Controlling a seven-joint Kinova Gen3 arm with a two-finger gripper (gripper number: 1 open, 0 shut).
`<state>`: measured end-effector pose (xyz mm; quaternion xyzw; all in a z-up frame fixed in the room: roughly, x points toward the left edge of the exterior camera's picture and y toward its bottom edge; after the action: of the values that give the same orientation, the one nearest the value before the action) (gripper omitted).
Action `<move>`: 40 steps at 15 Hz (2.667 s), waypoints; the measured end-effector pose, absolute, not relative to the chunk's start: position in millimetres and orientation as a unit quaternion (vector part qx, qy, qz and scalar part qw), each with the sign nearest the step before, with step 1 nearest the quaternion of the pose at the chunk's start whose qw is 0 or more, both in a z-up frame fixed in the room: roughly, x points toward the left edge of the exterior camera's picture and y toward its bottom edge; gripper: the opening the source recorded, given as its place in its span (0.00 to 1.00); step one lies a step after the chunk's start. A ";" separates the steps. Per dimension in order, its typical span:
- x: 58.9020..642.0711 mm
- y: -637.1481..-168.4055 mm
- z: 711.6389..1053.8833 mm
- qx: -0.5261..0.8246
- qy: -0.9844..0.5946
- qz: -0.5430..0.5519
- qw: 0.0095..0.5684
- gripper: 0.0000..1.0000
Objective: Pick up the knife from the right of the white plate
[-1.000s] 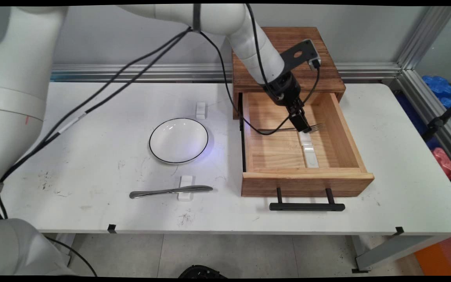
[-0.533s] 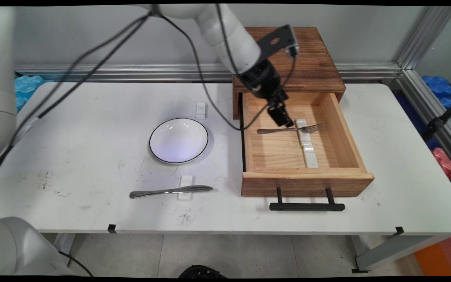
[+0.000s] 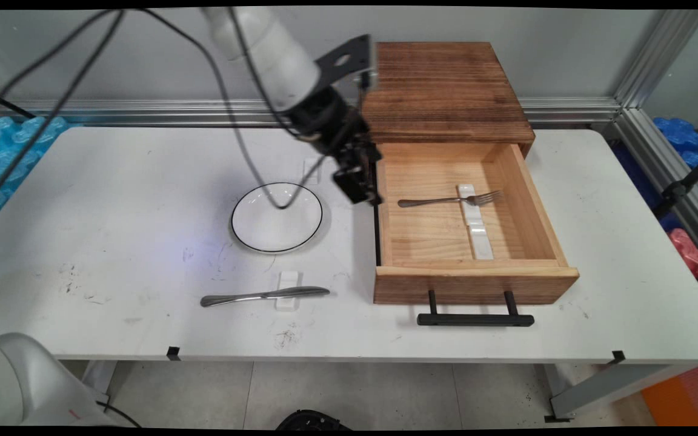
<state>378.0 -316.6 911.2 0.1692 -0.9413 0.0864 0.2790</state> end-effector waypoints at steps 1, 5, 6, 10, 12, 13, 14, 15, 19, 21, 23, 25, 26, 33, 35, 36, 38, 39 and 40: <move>391.3 -307.0 913.0 0.168 -0.944 0.084 0.272 1.00; 435.7 -276.7 915.1 0.168 -0.951 0.077 0.248 1.00; 448.2 -268.3 914.8 0.168 -0.953 0.074 0.241 1.00; 483.0 -244.6 910.0 0.169 -0.958 0.065 0.221 1.00; 499.5 -232.7 904.7 0.172 -0.960 0.061 0.212 1.00; 505.2 -228.2 902.1 0.174 -0.961 0.059 0.209 1.00; 511.1 -223.3 898.8 0.176 -0.961 0.057 0.206 1.00; 515.8 -218.7 895.1 0.177 -0.961 0.055 0.204 1.00; 527.8 -204.4 879.1 0.182 -0.961 0.051 0.200 1.00; 530.4 -198.6 870.4 0.185 -0.961 0.050 0.200 1.00; 530.9 -194.0 862.1 0.188 -0.960 0.049 0.200 1.00; 529.9 -190.3 853.5 0.191 -0.959 0.048 0.202 1.00; 528.6 -188.2 847.5 0.194 -0.959 0.047 0.203 1.00; 515.3 -180.3 817.3 0.221 -0.952 0.041 0.207 1.00; 508.3 -179.1 809.2 0.230 -0.950 0.039 0.210 1.00; 505.2 -178.6 806.0 0.234 -0.948 0.039 0.211 1.00; 500.4 -177.9 801.1 0.240 -0.947 0.038 0.212 1.00; 497.2 -177.4 798.1 0.244 -0.945 0.037 0.213 1.00; 494.4 -176.8 795.4 0.248 -0.944 0.036 0.213 1.00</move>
<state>494.4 -176.8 795.4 0.2483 -0.9443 0.0362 0.2131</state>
